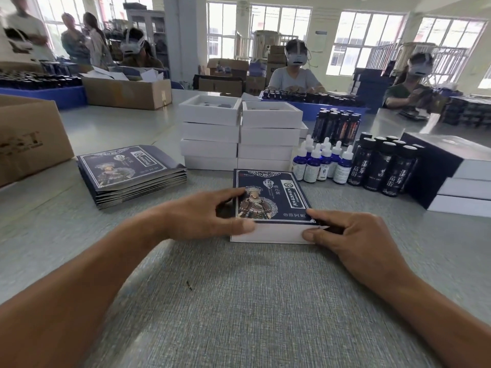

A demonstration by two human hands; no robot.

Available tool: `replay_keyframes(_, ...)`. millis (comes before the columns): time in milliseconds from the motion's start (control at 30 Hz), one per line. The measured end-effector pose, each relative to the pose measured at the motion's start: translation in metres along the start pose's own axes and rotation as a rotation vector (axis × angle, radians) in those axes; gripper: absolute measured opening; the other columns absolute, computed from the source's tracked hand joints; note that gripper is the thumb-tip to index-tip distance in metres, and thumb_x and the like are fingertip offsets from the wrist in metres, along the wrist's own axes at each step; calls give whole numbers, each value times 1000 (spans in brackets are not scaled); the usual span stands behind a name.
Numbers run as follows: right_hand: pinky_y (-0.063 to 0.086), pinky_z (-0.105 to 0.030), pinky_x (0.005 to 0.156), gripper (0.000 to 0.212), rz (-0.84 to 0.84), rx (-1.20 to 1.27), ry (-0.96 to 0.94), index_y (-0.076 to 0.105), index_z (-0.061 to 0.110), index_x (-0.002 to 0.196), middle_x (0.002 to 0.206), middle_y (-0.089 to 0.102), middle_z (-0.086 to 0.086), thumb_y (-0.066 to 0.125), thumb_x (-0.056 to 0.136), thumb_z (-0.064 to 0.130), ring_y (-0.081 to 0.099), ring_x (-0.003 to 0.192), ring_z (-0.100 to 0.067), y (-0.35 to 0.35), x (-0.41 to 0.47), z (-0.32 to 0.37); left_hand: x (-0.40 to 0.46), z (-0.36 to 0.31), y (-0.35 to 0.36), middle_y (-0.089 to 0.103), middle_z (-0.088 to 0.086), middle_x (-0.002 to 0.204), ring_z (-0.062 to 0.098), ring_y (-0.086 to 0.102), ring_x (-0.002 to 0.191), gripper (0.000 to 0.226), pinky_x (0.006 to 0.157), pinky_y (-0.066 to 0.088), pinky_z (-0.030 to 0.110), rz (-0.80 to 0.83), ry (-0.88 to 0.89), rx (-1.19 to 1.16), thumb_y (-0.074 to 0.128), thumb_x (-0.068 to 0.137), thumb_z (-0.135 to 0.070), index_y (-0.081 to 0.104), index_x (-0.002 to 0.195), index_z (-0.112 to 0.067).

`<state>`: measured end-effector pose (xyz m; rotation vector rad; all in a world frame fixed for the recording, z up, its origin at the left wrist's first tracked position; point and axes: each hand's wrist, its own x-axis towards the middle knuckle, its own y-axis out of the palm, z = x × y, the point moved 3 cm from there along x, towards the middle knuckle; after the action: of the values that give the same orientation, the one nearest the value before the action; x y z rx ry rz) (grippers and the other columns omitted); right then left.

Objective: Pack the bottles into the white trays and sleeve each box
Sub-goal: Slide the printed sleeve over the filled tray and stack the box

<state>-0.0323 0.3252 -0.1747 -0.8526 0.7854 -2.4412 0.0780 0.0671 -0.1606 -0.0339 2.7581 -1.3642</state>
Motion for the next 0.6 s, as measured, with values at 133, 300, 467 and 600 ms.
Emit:
replay_keyframes(133, 35, 7, 74, 40, 26, 12, 5, 72, 37, 114, 82, 59, 45, 83, 76, 31, 58, 89, 24, -2, 2, -1, 1, 4, 2, 46, -35, 114, -12, 48, 99, 108, 80, 34, 12, 18, -33, 96, 73, 63, -75, 15, 151, -53)
replay_keyframes(300, 35, 6, 77, 40, 28, 33, 10, 72, 36, 113, 85, 59, 43, 83, 75, 29, 59, 90, 23, -3, 1, -2, 1, 5, 3, 52, -27, 120, -4, 53, 100, 105, 81, 38, 18, -20, -53, 105, 73, 63, -75, 17, 150, -55)
replay_keyframes(467, 36, 6, 77, 40, 27, 56, 17, 73, 37, 112, 92, 63, 38, 84, 75, 30, 60, 90, 21, -3, 1, -1, 2, 6, 3, 50, -20, 131, 1, 50, 106, 107, 80, 35, 15, -34, -30, 54, 76, 61, -73, 20, 150, -54)
replay_keyframes(600, 36, 6, 77, 40, 48, 48, 26, 73, 38, 113, 102, 65, 30, 83, 75, 33, 60, 93, 20, -4, 2, 0, 2, 8, 2, 51, -28, 120, -9, 49, 99, 107, 77, 32, 9, -56, -11, 30, 79, 57, -73, 22, 147, -58)
